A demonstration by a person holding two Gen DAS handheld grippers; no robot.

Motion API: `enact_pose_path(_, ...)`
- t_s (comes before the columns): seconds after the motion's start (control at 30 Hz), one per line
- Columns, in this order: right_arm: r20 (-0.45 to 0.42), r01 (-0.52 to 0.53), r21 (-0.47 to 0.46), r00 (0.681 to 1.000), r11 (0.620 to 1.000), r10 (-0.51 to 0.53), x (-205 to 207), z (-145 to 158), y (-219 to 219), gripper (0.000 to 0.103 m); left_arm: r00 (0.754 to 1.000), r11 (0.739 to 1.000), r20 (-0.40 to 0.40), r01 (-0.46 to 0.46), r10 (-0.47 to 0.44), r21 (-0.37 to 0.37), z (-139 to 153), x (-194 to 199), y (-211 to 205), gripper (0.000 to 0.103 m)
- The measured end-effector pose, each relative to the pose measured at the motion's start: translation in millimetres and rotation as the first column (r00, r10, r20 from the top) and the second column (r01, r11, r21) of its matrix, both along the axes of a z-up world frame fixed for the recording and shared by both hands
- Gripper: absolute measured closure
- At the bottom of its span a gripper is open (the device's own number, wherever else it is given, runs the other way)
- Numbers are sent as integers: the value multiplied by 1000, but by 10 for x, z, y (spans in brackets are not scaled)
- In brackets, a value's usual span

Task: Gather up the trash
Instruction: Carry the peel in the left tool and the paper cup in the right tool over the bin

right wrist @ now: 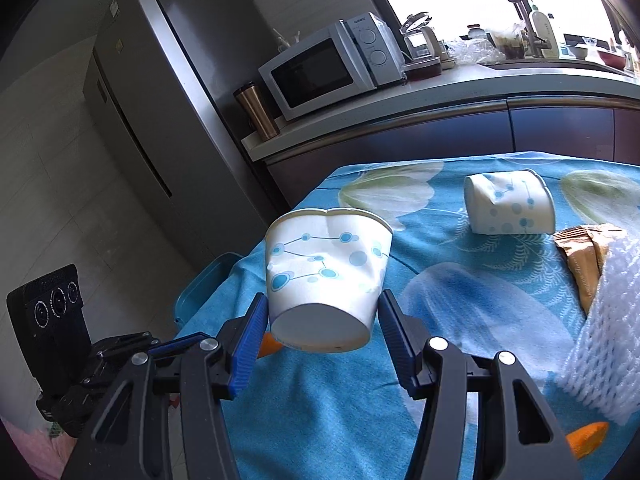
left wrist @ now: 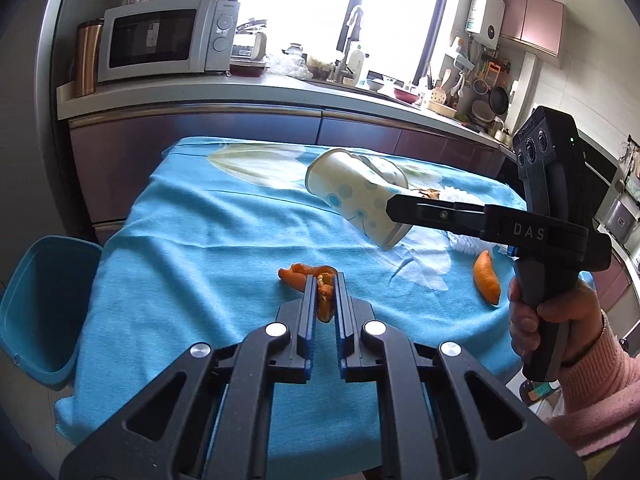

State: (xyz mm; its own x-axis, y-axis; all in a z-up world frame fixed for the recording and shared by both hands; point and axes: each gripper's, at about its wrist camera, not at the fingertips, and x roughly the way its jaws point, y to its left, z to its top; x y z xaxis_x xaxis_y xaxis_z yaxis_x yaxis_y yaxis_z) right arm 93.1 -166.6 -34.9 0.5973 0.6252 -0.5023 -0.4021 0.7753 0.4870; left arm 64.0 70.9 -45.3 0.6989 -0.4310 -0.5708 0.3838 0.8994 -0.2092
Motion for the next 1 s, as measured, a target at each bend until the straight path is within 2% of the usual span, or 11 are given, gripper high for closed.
enact_pose_path(0.27, 16, -109, -9, 994, 994, 109, 92, 56, 465, 49, 994, 994, 32, -104, 105, -13, 153, -83, 481, 95)
enact_pose_path(0.5, 13, -206, -15, 978, 978, 206, 202, 71, 878, 49, 978, 981, 71, -195, 195, 2, 288, -144, 896, 95)
enact_pose_path(0.8, 18, -314, -43, 949, 948, 315, 316, 110, 1430, 49, 939, 944, 97, -331, 329, 3, 402, -163, 1464, 96)
enact_pose_path(1.0, 14, -376, -72, 926, 924, 378, 445, 128, 1837, 49, 909, 911, 73, -411, 410, -2, 338, -88, 1852, 96)
